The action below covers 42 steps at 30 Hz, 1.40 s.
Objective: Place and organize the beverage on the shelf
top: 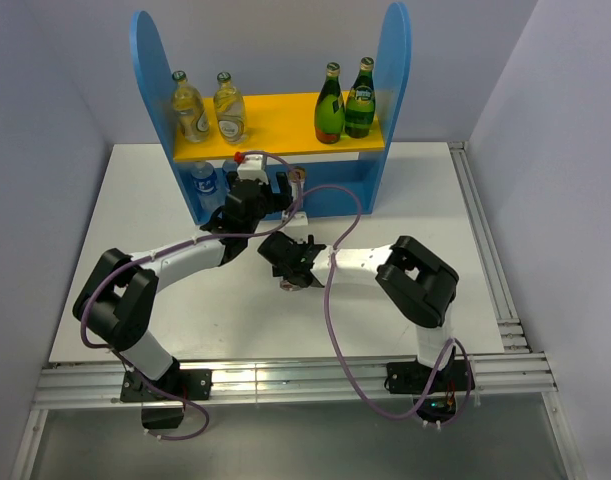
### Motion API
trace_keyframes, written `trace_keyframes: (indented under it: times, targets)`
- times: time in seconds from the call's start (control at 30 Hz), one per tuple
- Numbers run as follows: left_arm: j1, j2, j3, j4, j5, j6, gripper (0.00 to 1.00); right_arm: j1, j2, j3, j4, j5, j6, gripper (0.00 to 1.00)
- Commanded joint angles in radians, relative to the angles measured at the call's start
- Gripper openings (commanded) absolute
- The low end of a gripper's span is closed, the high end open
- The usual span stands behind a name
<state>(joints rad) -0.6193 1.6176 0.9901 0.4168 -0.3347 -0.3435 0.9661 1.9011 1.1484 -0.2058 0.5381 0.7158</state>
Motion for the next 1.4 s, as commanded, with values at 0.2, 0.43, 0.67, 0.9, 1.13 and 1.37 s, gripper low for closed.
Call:
trace_keyframes:
  times: [0.2, 0.43, 0.67, 0.9, 1.13, 1.37]
  targets:
    - [-0.013, -0.081, -0.021, 0.000, 0.049, -0.009, 0.99, -0.040, -0.239, -0.200, 0.189, 0.101, -0.012, 0.00]
    - [-0.011, -0.165, -0.090, 0.051, 0.014, -0.035, 0.99, -0.041, -0.536, -0.355, 0.520, 0.282, -0.275, 0.00]
    - [-0.075, -0.310, -0.140, -0.016, 0.022, -0.080, 0.99, -0.084, -0.563, -0.247, 0.550, 0.310, -0.411, 0.00]
    - [-0.244, -0.544, -0.229, -0.107, 0.081, -0.120, 0.99, -0.138, -0.594, -0.256, 0.500, 0.258, -0.331, 0.00]
    - [-0.255, -0.601, -0.248, -0.187, 0.308, -0.130, 0.99, -0.151, -0.628, -0.216, 0.442, 0.218, -0.299, 0.00]
    - [-0.260, -0.507, -0.294, -0.076, 0.458, -0.120, 0.99, -0.176, -0.681, -0.174, 0.358, 0.114, -0.224, 0.00]
